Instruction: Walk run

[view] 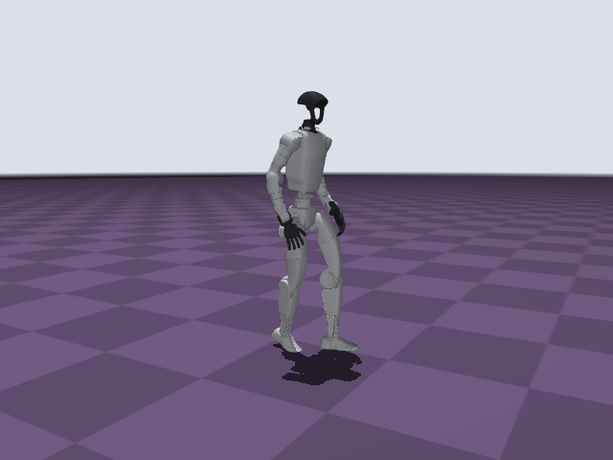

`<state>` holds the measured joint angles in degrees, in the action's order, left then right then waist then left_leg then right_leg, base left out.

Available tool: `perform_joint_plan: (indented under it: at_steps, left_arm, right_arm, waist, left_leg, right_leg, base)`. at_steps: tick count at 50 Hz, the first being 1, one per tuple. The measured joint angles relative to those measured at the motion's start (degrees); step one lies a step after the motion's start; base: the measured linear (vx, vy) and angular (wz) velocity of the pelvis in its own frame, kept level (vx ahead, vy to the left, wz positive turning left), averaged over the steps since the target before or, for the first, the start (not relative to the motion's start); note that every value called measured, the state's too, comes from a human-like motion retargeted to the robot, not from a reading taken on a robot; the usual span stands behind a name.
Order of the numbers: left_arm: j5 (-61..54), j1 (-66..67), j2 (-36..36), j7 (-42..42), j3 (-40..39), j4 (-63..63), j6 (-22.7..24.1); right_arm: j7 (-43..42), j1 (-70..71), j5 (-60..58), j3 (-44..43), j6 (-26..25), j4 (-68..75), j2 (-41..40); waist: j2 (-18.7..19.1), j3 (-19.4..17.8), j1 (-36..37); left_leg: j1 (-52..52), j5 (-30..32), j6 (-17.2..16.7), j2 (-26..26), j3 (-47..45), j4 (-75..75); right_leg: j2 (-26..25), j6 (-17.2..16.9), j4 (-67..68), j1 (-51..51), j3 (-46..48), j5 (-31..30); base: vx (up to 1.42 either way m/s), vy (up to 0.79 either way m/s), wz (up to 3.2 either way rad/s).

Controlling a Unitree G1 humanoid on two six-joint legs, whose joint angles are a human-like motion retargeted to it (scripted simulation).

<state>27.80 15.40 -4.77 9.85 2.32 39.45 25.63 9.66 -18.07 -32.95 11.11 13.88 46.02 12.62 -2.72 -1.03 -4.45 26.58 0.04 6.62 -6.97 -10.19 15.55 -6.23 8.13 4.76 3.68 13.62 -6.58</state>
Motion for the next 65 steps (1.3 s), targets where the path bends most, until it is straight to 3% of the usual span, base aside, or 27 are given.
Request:
perform_joint_plan:
  at_steps: [2, 3, 5, 6, 8, 12, 14, 17, 19, 23, 25, 27, 28, 30, 31, 34, 37, 43, 46, 49, 50, 52, 53, 55, 57, 62, 65]
  left_arm:
    - [-0.7, -0.6, 0.3, 0.6, -0.5, 0.7, -2.1]
    - [-1.1, -1.1, 0.3, 2.1, -0.7, 1.1, -3.4]
    - [-2.3, -1.5, -0.1, 7.0, -0.8, 1.7, -6.4]
    - [-2.4, -1.3, 0.0, 8.5, -0.9, 2.0, -8.0]
    - [-1.4, -1.7, -0.5, 11.6, -2.0, 2.8, -10.6]
    - [1.9, -2.6, -3.1, 16.7, -1.5, 4.5, -11.2]
    - [3.7, -2.6, -3.6, 18.9, -1.2, 5.9, -10.5]
    - [4.2, -1.5, -4.1, 19.2, 0.6, 7.2, -9.1]
    - [3.3, -0.6, -4.0, 17.9, 1.4, 8.0, -7.8]
    - [3.7, -0.1, -3.0, 15.4, 1.2, 10.1, -7.4]
    - [3.4, -0.3, -2.7, 16.0, 1.6, 11.2, -8.3]
    - [2.3, -0.5, -3.0, 17.8, 2.1, 11.4, -9.3]
    - [2.0, -0.2, -3.5, 18.9, 1.8, 11.3, -9.4]
    - [3.5, -0.2, -4.0, 19.6, 2.4, 11.5, -9.1]
    - [4.6, -1.1, -3.6, 19.4, 2.4, 11.6, -10.0]
    - [6.7, -1.5, -1.8, 18.3, 1.4, 10.6, -11.9]
    - [3.9, -0.5, -0.7, 12.5, 1.4, 7.0, -8.6]
    - [-0.6, -0.6, -1.9, 4.6, 1.0, 1.9, 0.1]
    - [-1.5, -2.0, -2.4, 6.8, 0.9, 1.4, -2.3]
    - [-1.5, -2.5, -3.1, 11.6, 0.7, 1.0, -6.4]
    - [-1.3, -1.9, -3.5, 13.2, 0.6, 0.8, -7.5]
    - [-0.7, -2.3, -3.1, 13.0, -1.3, 2.6, -8.5]
    - [-0.3, -2.3, -3.0, 12.9, -3.0, 3.7, -9.2]
    - [0.2, -1.9, -2.9, 11.4, -2.0, 5.5, -11.6]
    - [1.2, -1.8, -2.4, 11.4, -1.2, 8.3, -12.8]
    - [-2.9, -1.3, -0.5, 11.0, 0.3, 14.8, -11.4]
    - [-3.4, -1.0, -1.1, 12.7, 1.4, 16.4, -11.2]
  right_arm:
    - [-0.5, -0.1, -0.2, 0.6, -0.7, 0.3, -0.4]
    - [-0.4, 0.0, 0.1, 0.7, -1.0, 0.2, -0.5]
    - [1.0, -0.1, 0.4, -0.3, -1.4, -0.4, -1.0]
    - [1.6, -0.2, -0.4, -0.7, -1.4, -0.6, -1.0]
    - [1.8, 0.7, -1.6, -1.1, -1.7, -0.8, -1.1]
    - [-1.9, 0.4, -0.1, -1.7, 0.0, -2.7, -1.8]
    - [-5.9, -0.7, 2.3, -2.6, 3.3, -4.1, -2.2]
    - [-10.8, -2.0, 6.1, -3.3, 9.9, -6.1, -2.2]
    - [-13.2, -2.1, 6.9, -3.0, 12.7, -7.3, -1.1]
    - [-14.2, -0.9, 2.2, -2.0, 11.4, -8.2, 1.0]
    - [-13.4, -0.7, 0.1, -1.7, 8.9, -8.1, 1.3]
    - [-12.2, -0.8, -0.3, -0.9, 8.0, -8.5, 1.5]
    - [-12.0, -1.2, 0.2, 0.1, 7.7, -8.4, 1.3]
    - [-11.9, -1.7, 1.0, 0.4, 7.5, -6.4, 0.3]
    - [-10.2, -1.1, 1.4, -0.5, 7.5, -4.8, 0.1]
    - [-5.1, -0.3, 1.6, -0.1, 5.2, -0.7, 0.6]
    - [-0.9, -0.5, 0.0, 0.5, 3.7, 1.4, 2.1]
    - [-3.1, -1.3, -3.3, 3.8, 3.2, 0.8, 3.9]
    - [-5.1, -1.1, -5.2, 4.4, 2.2, -0.2, 3.8]
    - [-4.7, -1.2, -4.7, 5.1, 1.9, -1.3, 3.3]
    - [-3.9, -1.7, -4.4, 5.3, 1.9, -1.6, 3.0]
    - [-1.4, -0.8, -4.7, 5.7, 1.9, -0.6, 2.9]
    - [-0.6, -0.5, -4.2, 6.4, 2.1, -0.2, 2.9]
    - [-1.0, -1.2, -1.5, 6.2, 3.8, -0.5, 2.8]
    - [-4.0, -2.8, 3.3, 4.9, 7.0, -1.8, 3.3]
    - [-12.8, -6.2, 13.7, -0.1, 16.4, -5.2, 1.6]
    - [-16.2, -6.4, 13.7, -0.4, 17.9, -6.8, 2.3]
  waist:
    - [-0.7, -0.3, 1.4]
    - [-1.0, -0.5, 2.2]
    - [-1.4, 0.3, 0.5]
    - [-1.6, -0.1, -1.7]
    - [-1.5, -1.2, -6.2]
    - [3.7, -0.2, -5.2]
    - [4.6, 0.2, -5.9]
    - [6.2, 0.7, -10.5]
    - [6.8, 1.1, -14.3]
    - [6.7, 2.4, -18.4]
    - [6.9, 2.7, -19.4]
    - [6.3, 3.5, -19.1]
    - [5.4, 4.4, -17.8]
    - [6.8, 3.4, -14.4]
    - [5.6, 3.8, -13.5]
    - [2.6, 5.5, -12.3]
    - [1.3, 5.9, -9.0]
    - [-0.8, 3.0, 2.0]
    - [-1.3, 1.0, 3.9]
    - [-3.9, 0.9, 2.8]
    - [-5.5, 1.2, 0.4]
    - [-6.9, 1.3, -5.7]
    - [-5.4, 2.2, -7.1]
    - [0.4, 3.5, -5.9]
    - [2.6, 3.9, -5.2]
    - [7.1, 4.3, -12.5]
    - [7.2, 4.0, -17.9]
  left_leg:
    - [-1.4, 0.9, 0.8, -0.4, 3.1, -5.0]
    - [-2.1, 3.6, 4.3, -0.2, 2.0, -5.0]
    - [-4.8, -7.2, 8.4, -1.0, 0.3, 1.1]
    - [-5.5, -9.1, 6.8, -1.4, 4.0, 4.0]
    - [-7.9, -14.2, 6.0, -2.3, 5.5, 9.2]
    - [-14.5, -17.8, 3.3, 4.9, 1.6, 6.2]
    - [-17.8, -16.8, 2.7, 4.2, 1.9, 3.0]
    - [-23.7, -11.7, 1.4, 3.6, 2.0, -2.7]
    - [-27.6, -6.3, -0.8, 3.1, 2.9, -5.6]
    - [-34.6, 5.1, -5.9, 1.9, 4.5, -7.6]
    - [-36.9, 12.4, -9.5, 2.6, 6.4, -5.0]
    - [-36.4, 22.0, -14.0, 2.1, 8.3, 2.7]
    - [-34.6, 26.9, -15.7, 0.8, 7.7, 9.0]
    - [-27.3, 30.0, -15.8, 5.3, 5.8, 29.5]
    - [-23.6, 30.0, -16.3, 2.9, 8.4, 34.1]
    - [-15.3, 20.2, -12.0, 0.9, 8.2, 39.4]
    - [-7.6, 8.5, -6.5, -1.0, 7.3, 34.2]
    - [-3.9, 0.4, 0.9, -2.2, -1.2, -0.7]
    - [-5.6, -0.9, -1.6, -4.4, 3.1, -9.7]
    - [-6.8, -4.6, 8.4, -4.4, -1.1, -3.5]
    - [-8.2, -9.7, 8.4, -5.5, 0.1, 2.0]
    - [-7.1, -13.1, 7.3, -13.9, 14.0, 8.7]
    - [-8.1, -15.5, 7.4, -8.0, 6.2, 10.7]
    - [-11.8, -16.6, 5.9, 0.4, 3.3, 7.5]
    - [-15.8, -16.2, 4.5, 1.7, 2.9, 4.6]
    - [-25.1, -2.5, -0.6, 2.6, 6.2, -3.9]
    - [-30.8, 7.2, -3.5, 1.4, 9.9, -5.8]
  right_leg:
    - [-0.5, 0.2, 3.2, 3.0, -0.7, -7.2]
    - [-0.3, -0.3, 5.7, 3.9, -0.7, -11.7]
    - [-0.2, -3.0, 14.4, 2.5, 0.1, -21.8]
    - [2.2, -2.5, 25.7, -0.2, 3.1, -22.8]
    - [8.0, -0.6, 45.3, -5.6, 8.1, -23.4]
    - [2.2, -1.1, 50.0, -18.4, 2.7, -15.9]
    - [0.7, -4.8, 48.0, -24.6, -0.3, -10.1]
    - [3.4, -10.2, 38.8, -31.1, 0.1, -2.3]
    - [6.4, -10.8, 29.3, -33.3, 1.5, 1.2]
    - [7.1, -11.2, 12.3, -35.5, -6.7, 8.6]
    - [7.1, -8.3, 9.0, -34.7, -8.7, 6.0]
    - [6.3, -0.9, 11.8, -32.9, -4.8, 5.4]
    - [6.1, 0.8, 15.0, -32.0, -6.6, 8.6]
    - [-0.7, 3.0, 20.8, -29.5, -11.0, 15.5]
    - [1.6, 2.4, 20.4, -27.9, -9.9, 16.1]
    - [3.8, 2.1, 17.4, -22.4, -9.6, 17.1]
    - [3.1, 2.0, 10.9, -15.9, -10.2, 13.8]
    - [0.7, 0.8, 1.8, -3.5, -4.5, -6.9]
    - [-0.3, -0.5, 3.1, 2.2, -1.7, -15.1]
    - [-0.3, -5.6, 15.4, 2.0, -2.7, -22.9]
    - [-0.1, -8.1, 25.7, -0.6, -3.3, -23.4]
    - [2.5, -10.4, 44.3, -6.9, -3.0, -23.4]
    - [2.4, -10.6, 48.2, -9.9, -3.6, -23.4]
    - [-1.1, -6.3, 46.7, -15.2, -2.5, -20.9]
    - [-0.7, -3.4, 46.2, -21.0, -2.9, -13.0]
    - [5.4, -6.5, 27.8, -29.8, 0.7, -0.5]
    - [6.9, -8.9, 11.3, -31.6, -1.9, 4.6]
  base:
    - [1.4, -0.32, -0.59]
    - [1.36, -0.31, -0.43]
    - [1.36, -0.25, 0.31]
    - [1.5, -0.18, 0.7]
    - [1.22, -0.15, 0.38]
    - [1.09, -0.26, -0.73]
    - [1.15, -0.23, 0.03]
    - [1.23, -0.24, 0.87]
    - [1.07, -0.22, 0.89]
    - [1.29, -0.38, 0.41]
    - [1.11, -0.33, 0.29]
    - [1.57, -0.66, -0.08]
    - [1.45, -0.71, -0.67]
    - [1.18, -0.55, -0.49]
    - [1.18, -0.45, 0.14]
    - [1.13, -0.38, 0.21]
    - [1.57, -0.41, -0.48]
    - [1.17, -0.3, -1.15]
    - [1.05, -0.3, -0.57]
    - [1.64, -0.49, -0.07]
    - [1.77, -0.38, 1.0]
    - [1.34, -0.16, 0.66]
    - [1.01, -0.16, -0.46]
    - [1.09, -0.19, -1.16]
    - [1.33, -0.22, -0.68]
    - [1.29, -0.21, 1.08]
    - [1.2, -0.29, 1.22]
